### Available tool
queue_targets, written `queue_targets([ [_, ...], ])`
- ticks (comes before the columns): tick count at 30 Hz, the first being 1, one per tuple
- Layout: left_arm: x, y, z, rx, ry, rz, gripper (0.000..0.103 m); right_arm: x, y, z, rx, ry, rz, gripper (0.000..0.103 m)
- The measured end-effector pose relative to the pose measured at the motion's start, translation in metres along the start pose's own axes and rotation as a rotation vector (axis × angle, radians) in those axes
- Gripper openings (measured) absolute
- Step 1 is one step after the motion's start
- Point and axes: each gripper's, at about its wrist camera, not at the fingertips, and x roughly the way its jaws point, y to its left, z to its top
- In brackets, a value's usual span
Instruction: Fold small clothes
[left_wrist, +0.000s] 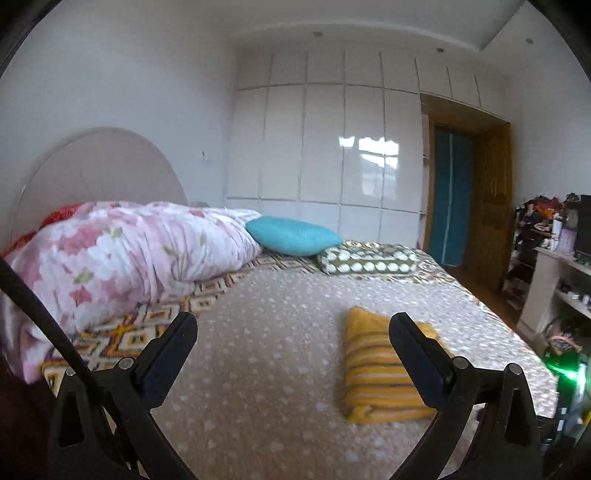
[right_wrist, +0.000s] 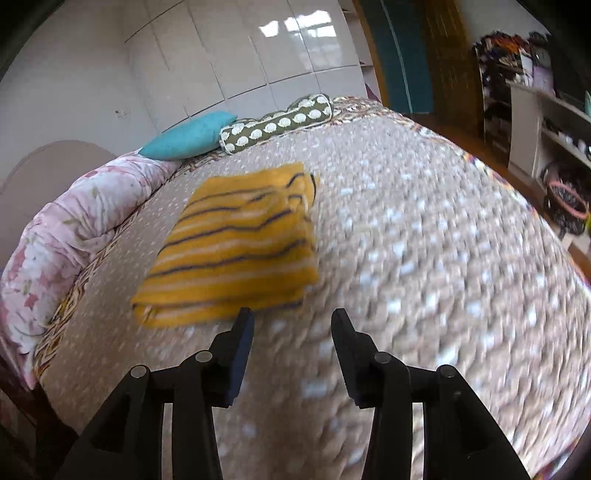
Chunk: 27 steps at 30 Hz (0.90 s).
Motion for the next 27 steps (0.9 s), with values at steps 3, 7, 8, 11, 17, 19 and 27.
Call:
queue_targets([
  [3, -0.009, -0.003, -0.003, 0.026, 0.034, -0.026, 0.103, -0.013, 0.003, -0.008, -0.013, -0.019, -0.024, 0.054],
  [7, -0.007, -0.012, -0.005, 0.109, 0.105, -0.057, 0.103, -0.026, 0.006, -0.010, -0.006, -0.040, -0.026, 0.059],
  [8, -0.002, -0.015, -0.006, 0.137, 0.159, -0.077, 0.103, -0.028, 0.007, -0.010, -0.006, -0.039, -0.026, 0.060],
  [11, 0.003, -0.020, -0.014, 0.130, 0.236, -0.148, 0.103, -0.032, 0.011, -0.012, -0.023, -0.034, -0.037, 0.060],
  [17, 0.002, -0.027, -0.031, 0.131, 0.248, -0.145, 0.103, -0.034, 0.018, -0.023, -0.042, -0.012, -0.070, 0.061],
  [19, 0.006, -0.026, -0.034, 0.127, 0.267, -0.143, 0.103, -0.032, 0.020, -0.026, -0.051, -0.001, -0.084, 0.061],
  [27, 0.026, -0.016, -0.052, 0.082, 0.337, -0.130, 0.103, -0.020, 0.031, -0.036, -0.096, 0.032, -0.096, 0.062],
])
